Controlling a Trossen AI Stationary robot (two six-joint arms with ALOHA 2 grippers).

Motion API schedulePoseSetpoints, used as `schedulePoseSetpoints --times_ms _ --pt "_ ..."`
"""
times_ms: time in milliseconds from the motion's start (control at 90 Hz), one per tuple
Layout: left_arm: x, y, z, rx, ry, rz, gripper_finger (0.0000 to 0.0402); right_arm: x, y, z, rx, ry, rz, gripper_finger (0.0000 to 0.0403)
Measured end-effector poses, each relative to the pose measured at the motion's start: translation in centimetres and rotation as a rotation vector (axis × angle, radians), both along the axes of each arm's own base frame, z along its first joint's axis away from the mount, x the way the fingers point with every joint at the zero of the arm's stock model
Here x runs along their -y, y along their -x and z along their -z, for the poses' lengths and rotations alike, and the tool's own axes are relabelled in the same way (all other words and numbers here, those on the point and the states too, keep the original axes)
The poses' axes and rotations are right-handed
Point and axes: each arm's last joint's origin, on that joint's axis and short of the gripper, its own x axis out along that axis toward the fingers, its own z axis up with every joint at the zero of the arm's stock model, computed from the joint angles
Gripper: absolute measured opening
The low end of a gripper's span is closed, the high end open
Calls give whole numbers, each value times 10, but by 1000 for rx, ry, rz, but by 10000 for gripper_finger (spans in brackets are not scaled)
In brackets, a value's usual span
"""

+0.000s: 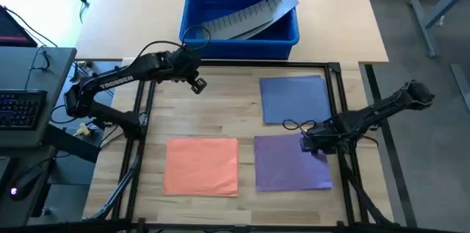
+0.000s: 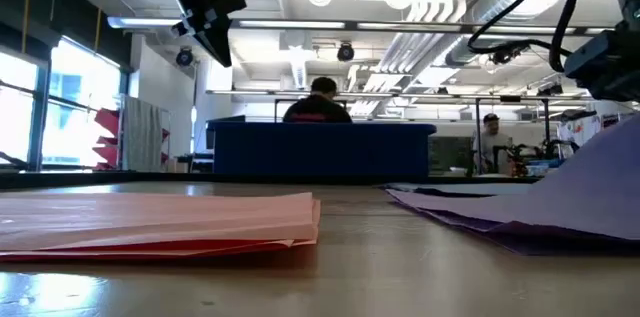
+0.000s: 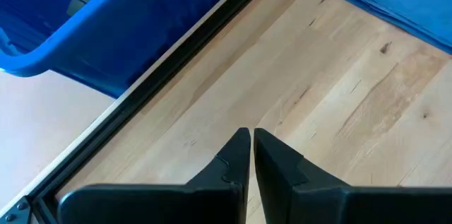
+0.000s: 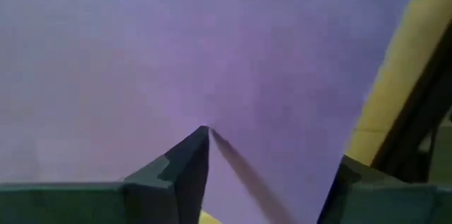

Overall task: Organize paper
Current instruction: Stack the purple paper on top of the purple paper, then return to Home Position

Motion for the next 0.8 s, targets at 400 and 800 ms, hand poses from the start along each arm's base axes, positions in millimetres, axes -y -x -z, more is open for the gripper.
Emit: schedulePoseSetpoints --times_ms 400,800 --pt "0 0 0 0 0 0 0 -1 6 0 -76 -69 -29 290" --pt "3 1 -2 48 65 44 0 -2 -2 -66 -17 -44 -109 286"
